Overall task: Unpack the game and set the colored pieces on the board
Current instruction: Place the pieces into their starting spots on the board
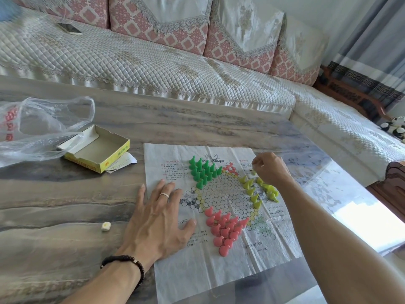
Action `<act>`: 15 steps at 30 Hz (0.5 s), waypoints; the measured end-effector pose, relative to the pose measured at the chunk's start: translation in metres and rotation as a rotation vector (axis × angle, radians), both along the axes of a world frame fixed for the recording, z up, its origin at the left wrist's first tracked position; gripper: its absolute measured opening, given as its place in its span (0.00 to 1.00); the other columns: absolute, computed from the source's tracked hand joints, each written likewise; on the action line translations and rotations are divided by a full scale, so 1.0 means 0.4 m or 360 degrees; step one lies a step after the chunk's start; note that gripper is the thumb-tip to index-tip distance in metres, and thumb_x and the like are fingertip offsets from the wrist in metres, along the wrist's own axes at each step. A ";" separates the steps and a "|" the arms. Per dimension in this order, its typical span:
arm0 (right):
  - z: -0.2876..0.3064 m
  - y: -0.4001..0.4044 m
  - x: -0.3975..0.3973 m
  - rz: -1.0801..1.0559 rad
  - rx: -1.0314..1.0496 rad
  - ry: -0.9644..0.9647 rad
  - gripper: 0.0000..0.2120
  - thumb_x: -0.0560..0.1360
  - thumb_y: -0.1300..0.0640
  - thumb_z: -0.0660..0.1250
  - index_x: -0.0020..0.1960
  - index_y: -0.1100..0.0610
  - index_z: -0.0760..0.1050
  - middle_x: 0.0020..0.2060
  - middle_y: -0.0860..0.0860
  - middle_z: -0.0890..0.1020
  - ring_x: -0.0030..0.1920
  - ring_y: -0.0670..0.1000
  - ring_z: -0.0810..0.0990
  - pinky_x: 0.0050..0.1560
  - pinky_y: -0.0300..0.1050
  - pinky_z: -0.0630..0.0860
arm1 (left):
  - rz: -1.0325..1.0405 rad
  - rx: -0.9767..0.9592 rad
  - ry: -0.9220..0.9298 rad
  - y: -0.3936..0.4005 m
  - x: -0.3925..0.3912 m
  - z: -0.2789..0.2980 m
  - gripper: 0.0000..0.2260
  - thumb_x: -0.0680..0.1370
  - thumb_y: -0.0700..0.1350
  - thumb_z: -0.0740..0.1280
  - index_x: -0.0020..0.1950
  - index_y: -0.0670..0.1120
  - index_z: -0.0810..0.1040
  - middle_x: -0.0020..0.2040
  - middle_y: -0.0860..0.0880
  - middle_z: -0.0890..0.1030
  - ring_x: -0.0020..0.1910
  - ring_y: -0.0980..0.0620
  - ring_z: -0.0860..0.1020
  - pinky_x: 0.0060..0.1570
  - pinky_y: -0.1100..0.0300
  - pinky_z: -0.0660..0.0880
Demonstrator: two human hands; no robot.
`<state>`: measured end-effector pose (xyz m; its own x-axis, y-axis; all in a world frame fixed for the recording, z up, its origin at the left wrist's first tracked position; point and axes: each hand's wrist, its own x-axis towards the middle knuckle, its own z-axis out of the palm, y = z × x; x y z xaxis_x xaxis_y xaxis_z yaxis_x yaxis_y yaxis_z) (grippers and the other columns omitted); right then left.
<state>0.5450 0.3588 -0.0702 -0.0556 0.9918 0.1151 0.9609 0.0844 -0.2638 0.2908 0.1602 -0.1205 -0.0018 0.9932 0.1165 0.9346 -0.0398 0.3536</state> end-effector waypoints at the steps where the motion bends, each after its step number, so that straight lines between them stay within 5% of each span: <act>1: 0.010 -0.007 0.004 -0.0024 0.0054 0.0056 0.10 0.75 0.61 0.62 0.46 0.54 0.82 0.44 0.52 0.84 0.45 0.54 0.81 0.49 0.54 0.80 | 0.0001 0.0005 -0.0004 0.000 0.000 0.000 0.33 0.74 0.66 0.52 0.75 0.51 0.57 0.79 0.50 0.54 0.78 0.52 0.44 0.75 0.43 0.42; 6: 0.050 -0.048 0.035 0.0050 0.0058 0.0299 0.06 0.76 0.61 0.63 0.51 0.55 0.76 0.41 0.54 0.83 0.40 0.54 0.81 0.44 0.55 0.81 | 0.0005 0.0018 0.0000 -0.001 0.001 0.000 0.33 0.74 0.66 0.52 0.75 0.51 0.58 0.78 0.50 0.55 0.78 0.52 0.45 0.75 0.43 0.43; 9: 0.056 -0.078 0.047 0.0051 -0.0019 0.0245 0.12 0.73 0.57 0.70 0.54 0.54 0.71 0.38 0.53 0.81 0.40 0.52 0.79 0.40 0.47 0.77 | 0.0006 0.0028 -0.0017 0.001 0.000 -0.004 0.34 0.73 0.66 0.51 0.75 0.51 0.59 0.78 0.50 0.57 0.78 0.52 0.46 0.75 0.42 0.44; 15: 0.050 -0.114 0.059 0.0094 -0.0114 0.0123 0.03 0.74 0.61 0.70 0.47 0.57 0.81 0.28 0.44 0.76 0.29 0.44 0.74 0.29 0.31 0.67 | 0.0004 0.0037 -0.0026 0.003 0.001 -0.007 0.34 0.73 0.66 0.53 0.74 0.50 0.61 0.78 0.49 0.58 0.78 0.51 0.48 0.75 0.42 0.44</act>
